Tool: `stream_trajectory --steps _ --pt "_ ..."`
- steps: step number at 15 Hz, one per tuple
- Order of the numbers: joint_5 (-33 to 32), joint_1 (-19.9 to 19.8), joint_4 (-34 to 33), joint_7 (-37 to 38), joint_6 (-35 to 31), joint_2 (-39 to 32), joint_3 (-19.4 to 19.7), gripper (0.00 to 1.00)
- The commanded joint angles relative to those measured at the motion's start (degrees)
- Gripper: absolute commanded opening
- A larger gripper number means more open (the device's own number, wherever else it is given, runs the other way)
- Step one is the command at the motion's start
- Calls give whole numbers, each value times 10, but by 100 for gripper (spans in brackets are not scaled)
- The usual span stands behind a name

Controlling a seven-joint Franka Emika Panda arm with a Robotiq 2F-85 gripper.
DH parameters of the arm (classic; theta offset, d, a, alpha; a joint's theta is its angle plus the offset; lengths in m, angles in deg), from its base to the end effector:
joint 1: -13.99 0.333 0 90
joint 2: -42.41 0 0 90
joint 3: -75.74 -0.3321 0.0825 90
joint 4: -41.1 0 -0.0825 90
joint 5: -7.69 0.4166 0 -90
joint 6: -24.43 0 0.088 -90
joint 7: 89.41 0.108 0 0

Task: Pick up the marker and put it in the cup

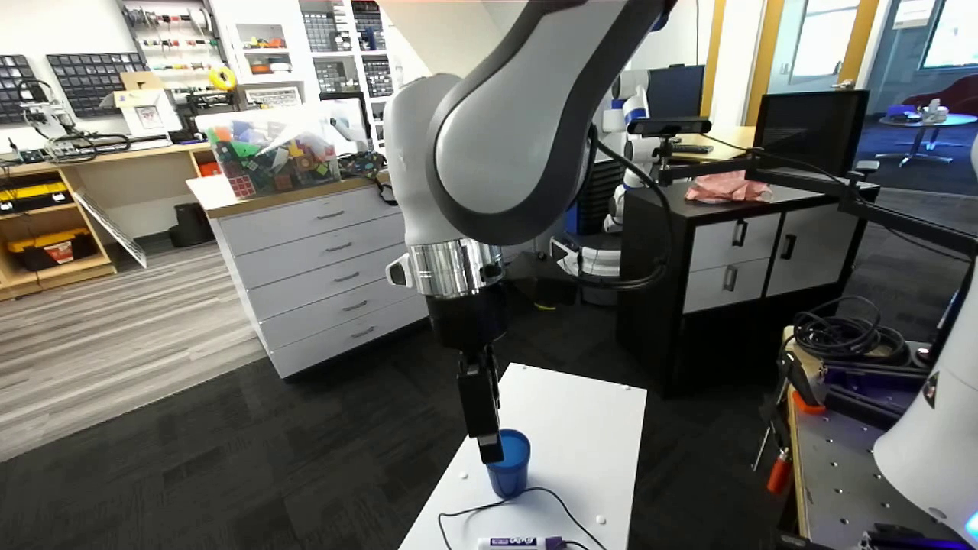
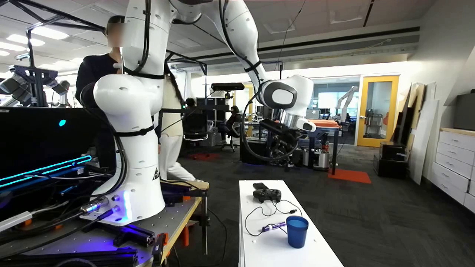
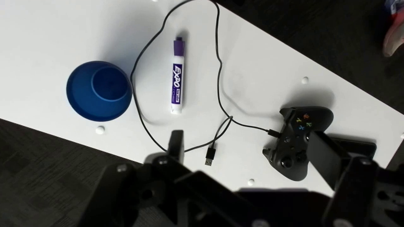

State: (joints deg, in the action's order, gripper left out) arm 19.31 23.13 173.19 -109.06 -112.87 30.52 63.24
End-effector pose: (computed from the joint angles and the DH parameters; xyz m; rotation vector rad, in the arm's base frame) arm 0.4972 0.2011 0.2379 -2.8489 -0.8214 0.1747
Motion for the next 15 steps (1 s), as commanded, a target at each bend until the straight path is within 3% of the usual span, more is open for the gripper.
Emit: stream_trajectory --steps 1,7,15 --pt "-25 4 10 16 -43 -23 -2 100" --pt "-50 0 7 21 -71 -77 -4 100" --pt "-43 -9 0 8 -62 -86 -11 100"
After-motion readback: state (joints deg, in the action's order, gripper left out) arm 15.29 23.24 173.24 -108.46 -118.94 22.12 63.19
